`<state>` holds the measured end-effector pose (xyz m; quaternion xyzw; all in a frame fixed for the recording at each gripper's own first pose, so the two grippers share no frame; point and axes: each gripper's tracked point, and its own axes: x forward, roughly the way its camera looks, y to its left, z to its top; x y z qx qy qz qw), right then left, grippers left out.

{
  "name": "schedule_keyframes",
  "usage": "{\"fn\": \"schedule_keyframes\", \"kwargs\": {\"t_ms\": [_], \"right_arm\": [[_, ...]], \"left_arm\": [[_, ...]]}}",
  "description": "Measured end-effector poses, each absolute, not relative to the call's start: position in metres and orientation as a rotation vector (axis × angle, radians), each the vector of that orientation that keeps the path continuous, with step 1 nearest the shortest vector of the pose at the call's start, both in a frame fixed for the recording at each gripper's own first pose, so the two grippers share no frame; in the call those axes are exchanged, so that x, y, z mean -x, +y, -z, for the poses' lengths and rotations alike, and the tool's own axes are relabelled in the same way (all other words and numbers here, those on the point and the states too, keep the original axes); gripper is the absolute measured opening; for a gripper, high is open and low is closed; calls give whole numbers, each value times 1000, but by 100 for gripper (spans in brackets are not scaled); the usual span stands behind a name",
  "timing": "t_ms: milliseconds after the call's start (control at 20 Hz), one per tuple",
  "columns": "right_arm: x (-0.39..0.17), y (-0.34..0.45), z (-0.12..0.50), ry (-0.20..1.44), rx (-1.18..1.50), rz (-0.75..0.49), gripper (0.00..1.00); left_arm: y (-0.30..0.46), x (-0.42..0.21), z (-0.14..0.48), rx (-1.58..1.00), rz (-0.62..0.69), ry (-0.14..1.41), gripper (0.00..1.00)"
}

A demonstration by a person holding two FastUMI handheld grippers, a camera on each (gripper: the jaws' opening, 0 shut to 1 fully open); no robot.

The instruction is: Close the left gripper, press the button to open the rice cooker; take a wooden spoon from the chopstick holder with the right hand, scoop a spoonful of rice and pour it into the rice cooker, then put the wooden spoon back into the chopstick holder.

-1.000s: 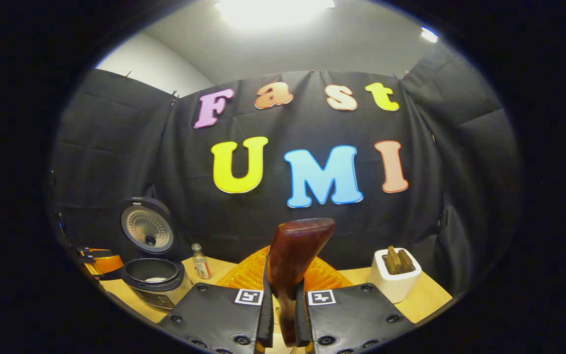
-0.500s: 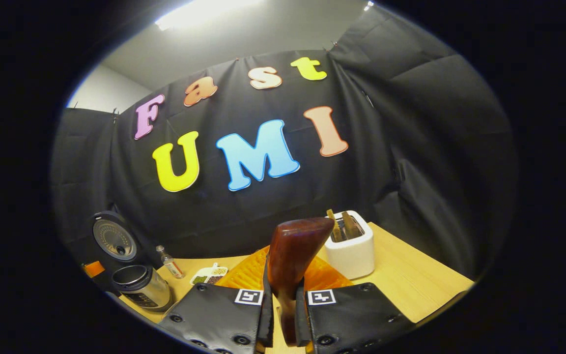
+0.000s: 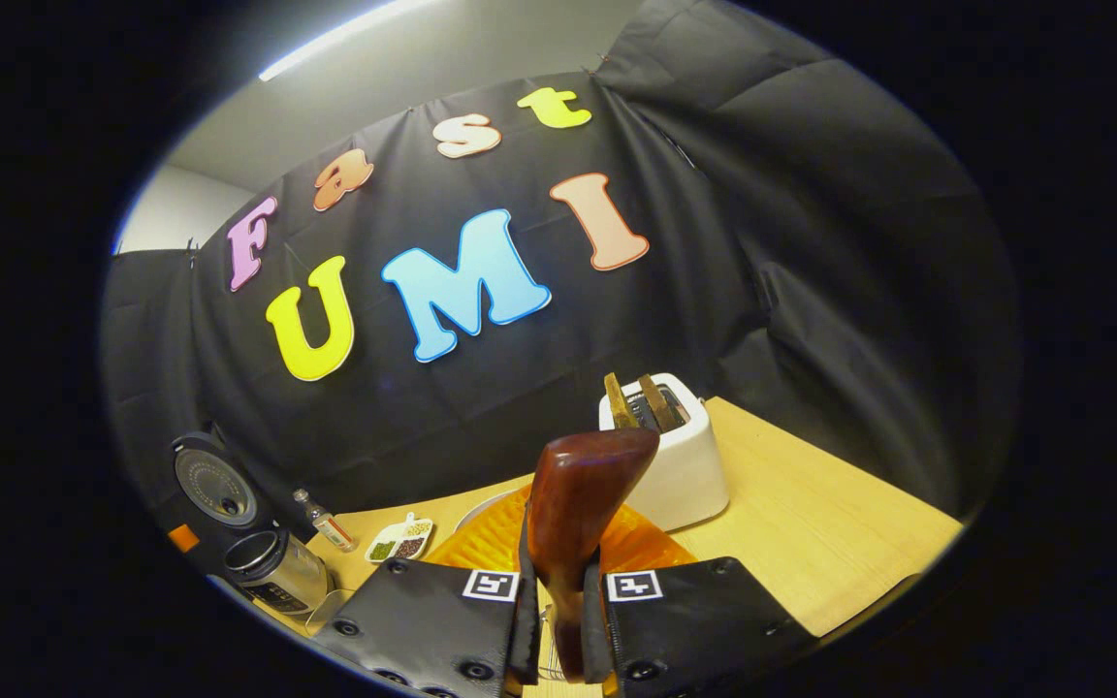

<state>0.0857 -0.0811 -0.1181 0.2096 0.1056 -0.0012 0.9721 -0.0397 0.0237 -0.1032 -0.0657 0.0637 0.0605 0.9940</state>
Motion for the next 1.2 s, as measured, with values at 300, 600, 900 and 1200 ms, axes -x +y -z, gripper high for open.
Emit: {"fn": "schedule_keyframes", "kwargs": {"t_ms": [300, 600, 900, 1200], "right_arm": [[-103, -80, 163, 292, -439, 35, 19], [-103, -76, 191, 365, -464, 37, 23], [-97, -79, 189, 346, -528, 46, 39], [-71, -102, 167, 306, -366, 112, 98]], "left_arm": [[22, 45, 100, 105, -146, 144, 93], [24, 52, 98, 130, -164, 151, 93], [24, 46, 107, 94, -181, 172, 93], [38, 39, 98, 77, -208, 152, 94]]}}
